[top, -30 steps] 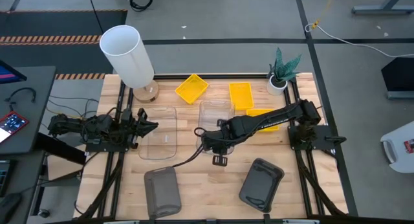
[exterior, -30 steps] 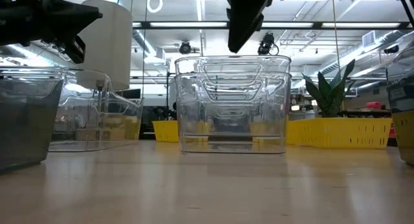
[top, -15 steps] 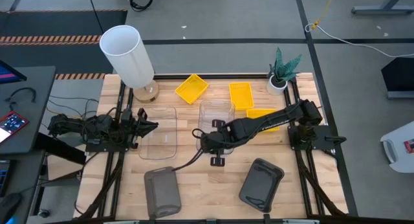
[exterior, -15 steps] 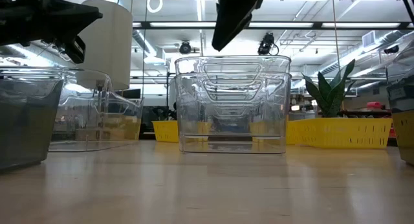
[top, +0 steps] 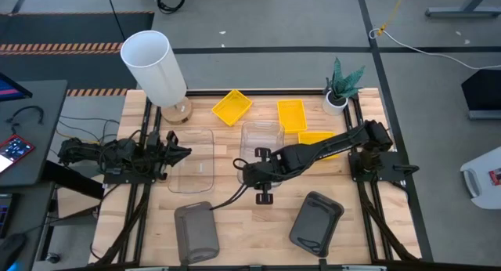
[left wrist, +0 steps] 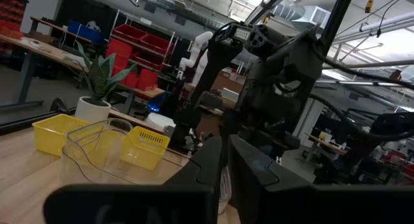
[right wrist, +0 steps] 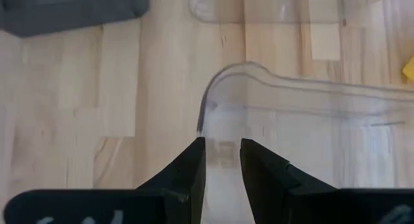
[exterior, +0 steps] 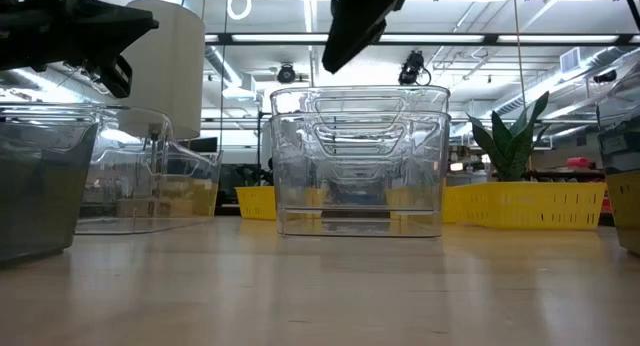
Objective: Stack baskets by color
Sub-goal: Stack the left transparent bin into the transparent bin
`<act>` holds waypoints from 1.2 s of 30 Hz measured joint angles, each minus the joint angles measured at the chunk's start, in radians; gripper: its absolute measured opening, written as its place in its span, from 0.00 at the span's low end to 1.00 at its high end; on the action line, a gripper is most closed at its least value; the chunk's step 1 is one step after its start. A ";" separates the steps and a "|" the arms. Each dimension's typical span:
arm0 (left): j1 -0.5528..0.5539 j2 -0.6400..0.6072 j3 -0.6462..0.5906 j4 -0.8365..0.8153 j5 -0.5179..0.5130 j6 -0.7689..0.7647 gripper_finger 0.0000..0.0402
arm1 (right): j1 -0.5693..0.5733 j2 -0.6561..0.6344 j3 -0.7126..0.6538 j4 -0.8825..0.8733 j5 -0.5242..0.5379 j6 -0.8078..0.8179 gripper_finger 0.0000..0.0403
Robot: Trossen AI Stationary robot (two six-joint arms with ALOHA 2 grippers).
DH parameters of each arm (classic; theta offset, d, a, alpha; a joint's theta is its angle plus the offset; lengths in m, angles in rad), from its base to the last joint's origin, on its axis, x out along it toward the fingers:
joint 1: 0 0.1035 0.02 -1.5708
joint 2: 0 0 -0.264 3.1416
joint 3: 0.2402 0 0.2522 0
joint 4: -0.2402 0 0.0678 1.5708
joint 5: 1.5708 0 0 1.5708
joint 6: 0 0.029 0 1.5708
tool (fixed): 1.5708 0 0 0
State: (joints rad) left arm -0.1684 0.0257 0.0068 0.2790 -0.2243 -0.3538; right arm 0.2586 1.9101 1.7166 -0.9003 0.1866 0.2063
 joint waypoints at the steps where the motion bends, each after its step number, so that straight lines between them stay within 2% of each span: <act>1: 0.000 0.000 0.000 0.000 0.000 0.000 0.09 | 0.002 -0.008 -0.006 0.016 0.003 -0.001 0.25; 8: 0.000 0.000 0.000 0.000 0.000 0.000 0.07 | 0.029 -0.094 -0.168 0.245 0.008 -0.004 0.25; 13: 0.000 0.000 0.000 0.001 0.000 -0.002 0.07 | 0.070 -0.184 -0.315 0.442 0.065 0.000 0.25; 21: 0.000 0.000 0.000 0.000 0.014 -0.159 0.09 | 0.127 -0.318 -0.559 0.804 0.083 -0.017 0.25; 29: 0.000 0.000 0.000 0.000 0.175 -0.161 0.06 | 0.181 -0.385 -0.764 1.114 0.085 -0.041 0.25; 36: -0.001 0.000 0.032 0.106 0.449 -0.106 0.05 | 0.198 -0.405 -0.858 1.251 0.086 -0.073 0.25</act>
State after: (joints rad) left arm -0.1691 0.0254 0.0391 0.3848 0.2248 -0.4603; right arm 0.4568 1.5048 0.8585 0.3508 0.2722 0.1337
